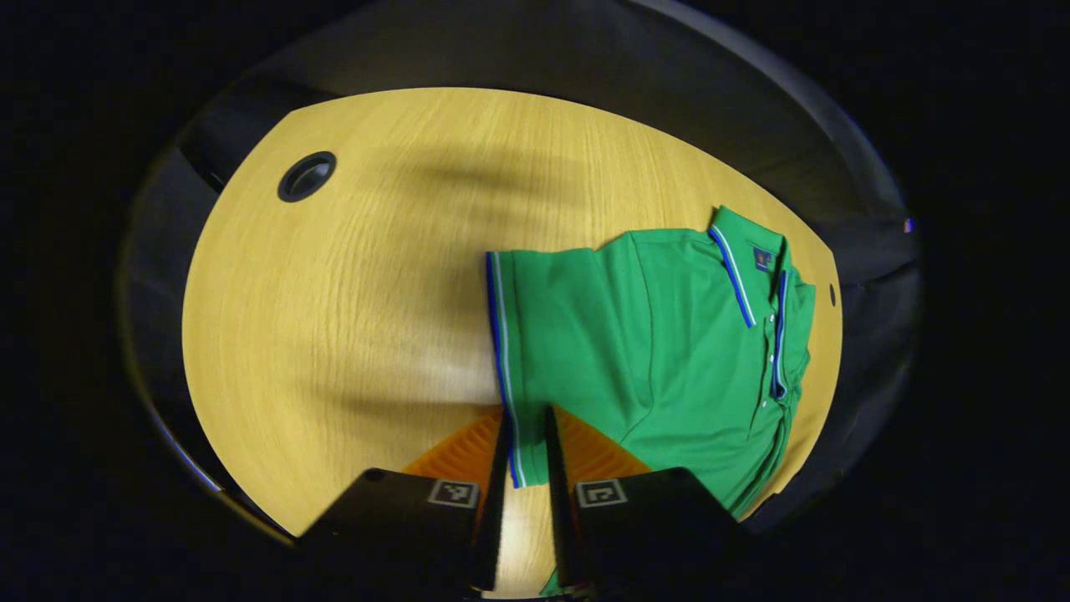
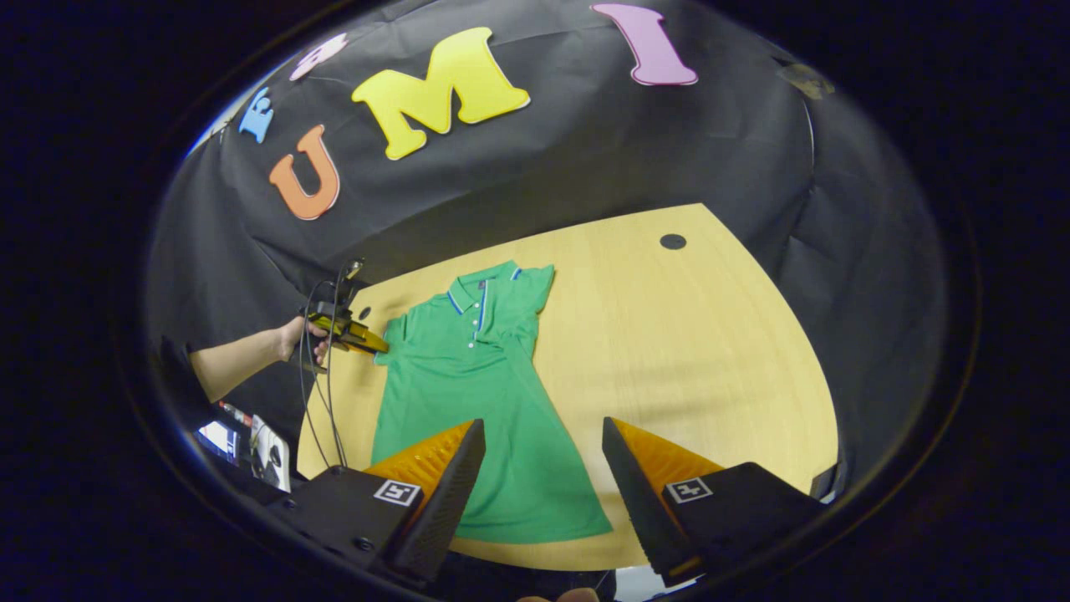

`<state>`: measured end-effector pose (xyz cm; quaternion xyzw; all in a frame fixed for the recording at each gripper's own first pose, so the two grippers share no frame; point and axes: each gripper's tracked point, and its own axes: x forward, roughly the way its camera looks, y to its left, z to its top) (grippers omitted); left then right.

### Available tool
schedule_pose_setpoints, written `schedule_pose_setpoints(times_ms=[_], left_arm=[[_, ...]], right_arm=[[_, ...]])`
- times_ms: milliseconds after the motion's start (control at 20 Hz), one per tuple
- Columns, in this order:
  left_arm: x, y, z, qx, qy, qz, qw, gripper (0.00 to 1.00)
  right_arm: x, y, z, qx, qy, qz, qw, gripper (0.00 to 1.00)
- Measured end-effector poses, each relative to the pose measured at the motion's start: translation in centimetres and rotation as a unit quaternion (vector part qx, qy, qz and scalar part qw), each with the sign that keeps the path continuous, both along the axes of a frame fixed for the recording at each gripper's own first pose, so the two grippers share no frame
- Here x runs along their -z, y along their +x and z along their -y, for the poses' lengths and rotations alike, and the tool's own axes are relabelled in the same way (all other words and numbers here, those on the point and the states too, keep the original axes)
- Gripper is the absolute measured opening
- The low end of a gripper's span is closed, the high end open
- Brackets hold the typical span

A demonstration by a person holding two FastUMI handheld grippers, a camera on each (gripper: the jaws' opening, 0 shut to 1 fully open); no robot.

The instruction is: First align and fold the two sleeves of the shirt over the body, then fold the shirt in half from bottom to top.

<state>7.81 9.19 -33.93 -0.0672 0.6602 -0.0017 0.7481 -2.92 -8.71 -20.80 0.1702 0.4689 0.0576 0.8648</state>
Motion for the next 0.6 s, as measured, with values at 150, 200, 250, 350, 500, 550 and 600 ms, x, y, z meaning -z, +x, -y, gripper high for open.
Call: schedule_pose_setpoints(times_ms=[150, 200, 250, 350, 500, 550, 600], left_arm=[[-0.2, -0.3, 1.6, -0.009, -0.030, -0.004, 1.000, 0.05], [-0.5, -0.2, 2.1, -0.011, -0.038, 0.002, 0.999, 0.04], [-1.0, 0.2, 2.3, -0.009, -0.038, 0.015, 0.999, 0.03], [-2.7, 0.6, 2.4, 0.003, -0.035, 0.040, 0.999, 0.04], [-5.2, 1.2, 3.2, 0.034, -0.024, 0.069, 0.997, 0.04], [-5.9, 1.3, 3.8, 0.048, -0.020, 0.075, 0.996, 0.03], [-6.3, 1.4, 4.5, 0.061, -0.016, 0.080, 0.995, 0.04]], right_arm=[[0.1, 0.0, -0.2, 0.004, 0.006, -0.002, 1.000, 0.90], [0.1, 0.0, -0.1, 0.005, 0.001, 0.002, 1.000, 0.90], [-0.1, 0.1, 0.2, 0.007, -0.004, 0.009, 1.000, 0.90], [-0.5, 0.1, 0.1, 0.010, -0.002, 0.017, 1.000, 0.90], [-0.2, -0.7, -0.3, 0.023, 0.016, 0.017, 0.999, 0.84], [-0.3, -1.0, -0.4, 0.027, 0.021, 0.017, 0.999, 0.90], [-0.4, -1.3, -0.4, 0.030, 0.023, 0.019, 0.999, 0.90]])
